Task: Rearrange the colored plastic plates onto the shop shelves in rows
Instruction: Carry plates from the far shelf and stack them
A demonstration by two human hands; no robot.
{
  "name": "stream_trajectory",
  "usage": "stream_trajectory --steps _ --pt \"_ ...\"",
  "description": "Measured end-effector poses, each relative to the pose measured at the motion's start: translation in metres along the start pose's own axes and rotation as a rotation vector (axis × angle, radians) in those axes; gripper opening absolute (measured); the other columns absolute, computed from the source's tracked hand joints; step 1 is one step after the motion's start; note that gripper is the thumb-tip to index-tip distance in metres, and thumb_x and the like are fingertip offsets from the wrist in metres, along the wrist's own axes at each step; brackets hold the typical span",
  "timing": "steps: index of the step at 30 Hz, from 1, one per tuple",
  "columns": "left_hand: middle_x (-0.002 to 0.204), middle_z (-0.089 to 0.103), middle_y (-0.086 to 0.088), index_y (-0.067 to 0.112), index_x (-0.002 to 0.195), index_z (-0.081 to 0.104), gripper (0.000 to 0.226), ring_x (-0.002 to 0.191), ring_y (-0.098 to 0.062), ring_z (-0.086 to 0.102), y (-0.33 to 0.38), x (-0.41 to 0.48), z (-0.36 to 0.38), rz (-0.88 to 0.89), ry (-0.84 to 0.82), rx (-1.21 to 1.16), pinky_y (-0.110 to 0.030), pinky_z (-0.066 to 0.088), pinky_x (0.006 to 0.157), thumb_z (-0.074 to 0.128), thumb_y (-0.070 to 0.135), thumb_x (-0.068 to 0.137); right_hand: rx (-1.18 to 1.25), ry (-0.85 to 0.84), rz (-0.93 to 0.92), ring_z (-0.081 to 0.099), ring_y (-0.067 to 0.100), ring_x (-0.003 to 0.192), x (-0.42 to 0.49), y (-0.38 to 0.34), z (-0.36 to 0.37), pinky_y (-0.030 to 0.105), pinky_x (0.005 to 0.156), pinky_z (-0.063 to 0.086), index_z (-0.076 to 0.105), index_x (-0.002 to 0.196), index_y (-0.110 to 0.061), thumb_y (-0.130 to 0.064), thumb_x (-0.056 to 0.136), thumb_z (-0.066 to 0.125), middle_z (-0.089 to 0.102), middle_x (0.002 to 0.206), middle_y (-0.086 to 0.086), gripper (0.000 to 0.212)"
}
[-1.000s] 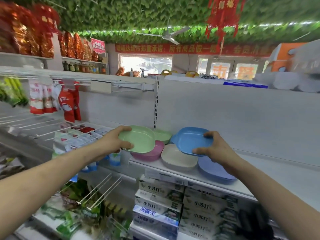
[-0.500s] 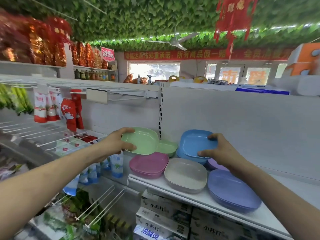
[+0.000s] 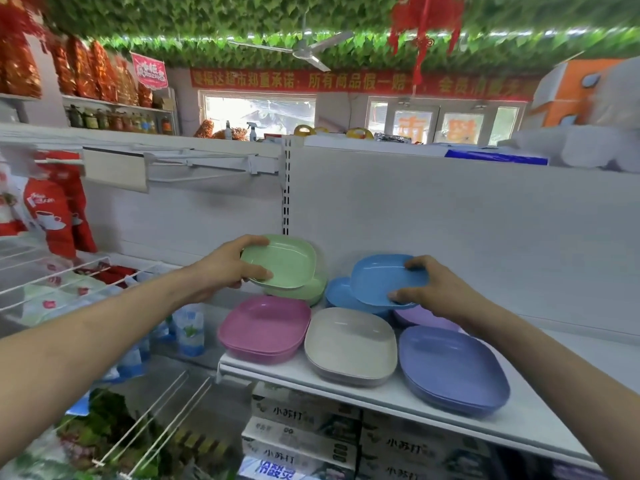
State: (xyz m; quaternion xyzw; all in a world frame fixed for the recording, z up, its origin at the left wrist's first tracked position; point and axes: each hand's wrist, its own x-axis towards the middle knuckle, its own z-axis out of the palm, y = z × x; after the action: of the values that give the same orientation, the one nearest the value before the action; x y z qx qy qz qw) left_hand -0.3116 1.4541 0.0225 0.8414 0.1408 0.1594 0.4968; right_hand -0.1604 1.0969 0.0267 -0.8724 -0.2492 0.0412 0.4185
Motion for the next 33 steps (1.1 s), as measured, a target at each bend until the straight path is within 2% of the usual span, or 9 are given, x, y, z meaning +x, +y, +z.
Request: stream_trajectory --steps 2,6,10,13,17,23,29,33 --pt "0.116 0.060 -0.009 0.038 0.131 0.058 0.061 0.084 -0.020 0.056 -0.002 0.010 -0.003 0.010 -0.024 -0.004 -0.033 0.046 0.069 0.084 0.016 0.081 -0.016 0.015 0.000 0.054 0.009 0.088 0.005 -0.005 0.003 0.024 0.069 0.041 0.047 0.140 -0.026 -0.032 0.080 0.087 0.054 0.110 -0.012 0.073" --pt "0.118 0.061 -0.008 0.042 0.129 0.059 0.061 0.084 -0.019 0.057 -0.010 0.024 -0.013 0.023 -0.062 0.009 -0.034 0.047 0.070 0.086 0.019 0.079 -0.156 0.012 0.024 0.054 0.019 0.111 0.013 -0.011 0.018 0.030 0.087 0.040 0.043 0.145 -0.024 -0.036 0.084 0.082 0.053 0.126 -0.002 0.073" --pt "0.117 0.062 -0.008 0.042 0.129 0.059 0.061 0.084 -0.018 0.058 -0.018 0.035 -0.024 0.036 -0.074 0.015 -0.032 0.047 0.068 0.086 0.018 0.079 -0.273 -0.013 0.062 0.055 0.021 0.109 0.026 -0.011 0.031 0.031 0.087 0.042 0.043 0.146 -0.021 -0.040 0.087 0.077 0.054 0.123 -0.001 0.071" --pt "0.117 0.061 -0.007 0.041 0.130 0.059 0.061 0.085 -0.019 0.059 -0.026 0.043 -0.028 0.032 -0.078 0.015 -0.032 0.048 0.068 0.085 0.018 0.080 -0.377 -0.017 0.084 0.054 0.021 0.110 0.036 -0.011 0.038 0.032 0.089 0.043 0.045 0.147 -0.021 -0.041 0.087 0.076 0.057 0.131 0.001 0.070" --pt "0.116 0.061 -0.008 0.043 0.128 0.059 0.060 0.085 -0.020 0.060 -0.038 0.050 -0.032 0.022 -0.098 0.016 -0.033 0.049 0.070 0.086 0.019 0.079 -0.545 -0.063 0.104 0.054 0.023 0.126 0.046 -0.012 0.046 0.034 0.095 0.045 0.051 0.147 -0.027 -0.045 0.083 0.079 0.055 0.145 0.001 0.072" --pt "0.115 0.059 -0.008 0.040 0.129 0.059 0.058 0.085 -0.021 0.057 -0.048 0.061 -0.033 0.016 -0.109 0.027 -0.033 0.048 0.069 0.084 0.016 0.082 -0.704 -0.180 0.116 0.053 0.021 0.131 0.052 -0.018 0.056 0.034 0.104 0.043 0.061 0.140 -0.040 -0.061 0.086 0.072 0.054 0.149 -0.005 0.059" --pt "0.112 0.059 -0.010 0.037 0.131 0.057 0.057 0.081 -0.020 0.054 -0.053 0.073 -0.032 0.005 -0.142 0.052 -0.031 0.045 0.064 0.082 0.017 0.084 -0.785 -0.256 0.119 0.050 0.026 0.134 0.057 -0.020 0.066 0.038 0.109 0.043 0.053 0.145 -0.049 -0.068 0.091 0.060 0.045 0.156 0.001 0.058" --pt "0.100 0.055 -0.008 0.038 0.130 0.057 0.055 0.074 -0.017 0.048 -0.053 0.082 -0.030 -0.028 -0.162 0.058 -0.030 0.040 0.060 0.081 0.020 0.084 -0.839 -0.276 0.125 0.040 0.028 0.140 0.057 -0.021 0.066 0.041 0.114 0.039 0.048 0.147 -0.053 -0.070 0.092 0.055 0.041 0.158 0.005 0.058"
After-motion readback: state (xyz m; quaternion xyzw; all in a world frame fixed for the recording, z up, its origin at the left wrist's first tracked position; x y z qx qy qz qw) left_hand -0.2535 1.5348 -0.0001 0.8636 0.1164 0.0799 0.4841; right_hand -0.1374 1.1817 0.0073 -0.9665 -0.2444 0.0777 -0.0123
